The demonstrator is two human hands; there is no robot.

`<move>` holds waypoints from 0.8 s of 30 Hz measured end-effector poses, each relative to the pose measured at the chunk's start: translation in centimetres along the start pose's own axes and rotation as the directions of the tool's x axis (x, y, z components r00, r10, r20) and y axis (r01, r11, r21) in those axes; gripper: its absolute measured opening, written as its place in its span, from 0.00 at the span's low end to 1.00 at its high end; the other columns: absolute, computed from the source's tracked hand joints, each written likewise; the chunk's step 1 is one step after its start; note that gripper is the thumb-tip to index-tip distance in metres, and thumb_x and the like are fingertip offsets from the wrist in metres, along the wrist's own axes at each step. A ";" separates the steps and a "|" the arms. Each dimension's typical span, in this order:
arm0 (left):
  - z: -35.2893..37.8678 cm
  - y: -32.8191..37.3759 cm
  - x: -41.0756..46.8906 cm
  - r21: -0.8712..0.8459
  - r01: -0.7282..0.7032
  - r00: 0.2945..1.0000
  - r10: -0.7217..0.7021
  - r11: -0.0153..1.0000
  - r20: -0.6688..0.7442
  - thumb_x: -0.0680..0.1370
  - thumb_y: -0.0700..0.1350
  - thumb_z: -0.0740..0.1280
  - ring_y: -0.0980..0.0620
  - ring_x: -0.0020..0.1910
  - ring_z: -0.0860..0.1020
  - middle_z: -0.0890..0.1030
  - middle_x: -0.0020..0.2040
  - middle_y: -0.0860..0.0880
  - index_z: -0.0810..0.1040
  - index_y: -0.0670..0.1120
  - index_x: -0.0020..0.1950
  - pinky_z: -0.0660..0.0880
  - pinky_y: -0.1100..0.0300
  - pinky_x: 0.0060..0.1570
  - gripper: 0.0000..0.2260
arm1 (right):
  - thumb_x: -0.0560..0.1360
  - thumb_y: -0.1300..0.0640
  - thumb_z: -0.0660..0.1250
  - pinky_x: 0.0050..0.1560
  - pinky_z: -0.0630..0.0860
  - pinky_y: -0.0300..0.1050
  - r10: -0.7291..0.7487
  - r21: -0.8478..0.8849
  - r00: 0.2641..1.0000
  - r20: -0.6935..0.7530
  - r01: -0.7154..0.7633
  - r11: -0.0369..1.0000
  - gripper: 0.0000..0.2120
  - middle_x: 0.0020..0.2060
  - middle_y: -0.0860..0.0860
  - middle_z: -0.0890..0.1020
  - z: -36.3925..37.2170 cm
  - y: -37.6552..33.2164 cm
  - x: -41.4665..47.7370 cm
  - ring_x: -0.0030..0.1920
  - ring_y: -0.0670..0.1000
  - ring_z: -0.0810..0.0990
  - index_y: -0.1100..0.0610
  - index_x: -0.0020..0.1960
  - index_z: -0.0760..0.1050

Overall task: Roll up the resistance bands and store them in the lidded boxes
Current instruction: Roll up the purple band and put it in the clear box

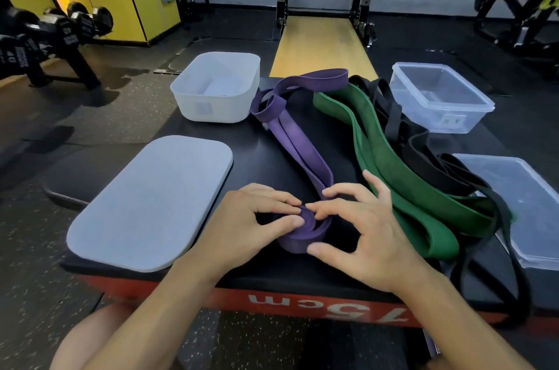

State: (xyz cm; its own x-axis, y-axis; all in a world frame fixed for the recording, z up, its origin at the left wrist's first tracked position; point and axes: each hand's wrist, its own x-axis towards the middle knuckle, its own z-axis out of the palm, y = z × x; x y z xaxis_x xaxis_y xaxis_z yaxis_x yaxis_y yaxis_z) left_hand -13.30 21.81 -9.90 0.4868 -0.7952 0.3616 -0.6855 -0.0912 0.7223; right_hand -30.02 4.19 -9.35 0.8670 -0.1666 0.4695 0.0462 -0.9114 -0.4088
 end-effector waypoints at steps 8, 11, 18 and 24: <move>0.1 -0.3 -0.4 0.009 0.008 1.000 -0.009 1.000 0.026 0.74 0.55 0.77 0.58 0.63 0.79 0.83 0.56 0.69 0.88 0.60 0.54 0.76 0.53 0.65 0.10 | 0.68 0.55 0.68 0.80 0.48 0.54 0.020 -0.063 1.000 -0.004 -0.021 0.998 0.10 0.47 0.38 0.78 0.2 0.2 -0.2 0.64 0.39 0.74 0.47 0.49 0.78; 0.0 -0.2 -0.4 -0.028 0.034 0.999 -0.033 0.999 0.033 0.75 0.51 0.78 0.58 0.64 0.79 0.84 0.56 0.67 0.88 0.59 0.54 0.76 0.53 0.65 0.09 | 0.67 0.60 0.64 0.79 0.50 0.56 -0.009 -0.139 0.999 -0.031 0.005 0.990 0.11 0.39 0.37 0.77 0.1 0.4 -0.2 0.55 0.44 0.75 0.47 0.45 0.79; -0.2 0.2 -0.1 -0.154 0.144 0.988 -0.133 0.978 0.077 0.75 0.45 0.79 0.61 0.62 0.80 0.85 0.56 0.65 0.88 0.58 0.53 0.74 0.56 0.67 0.10 | 0.68 0.58 0.61 0.78 0.49 0.61 -0.047 -0.317 0.997 -0.063 0.025 0.948 0.10 0.37 0.38 0.79 0.3 0.4 -0.2 0.50 0.49 0.76 0.47 0.42 0.80; -0.8 0.3 0.0 -0.219 0.149 0.979 -0.113 0.964 0.172 0.77 0.42 0.77 0.59 0.63 0.81 0.85 0.58 0.61 0.87 0.52 0.56 0.73 0.64 0.66 0.09 | 0.68 0.57 0.67 0.79 0.48 0.60 -0.024 -0.329 0.996 -0.081 -0.004 0.944 0.08 0.44 0.42 0.75 0.7 0.5 1.7 0.54 0.51 0.75 0.46 0.42 0.81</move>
State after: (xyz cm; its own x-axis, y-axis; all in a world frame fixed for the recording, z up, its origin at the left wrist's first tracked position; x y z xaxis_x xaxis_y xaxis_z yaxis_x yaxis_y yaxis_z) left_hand -13.06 22.24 -9.20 0.4601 -0.8712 0.1710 -0.4695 -0.0753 0.8797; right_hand -28.18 3.75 -9.33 0.8227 -0.1747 0.5410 -0.1233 -0.9838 -0.1302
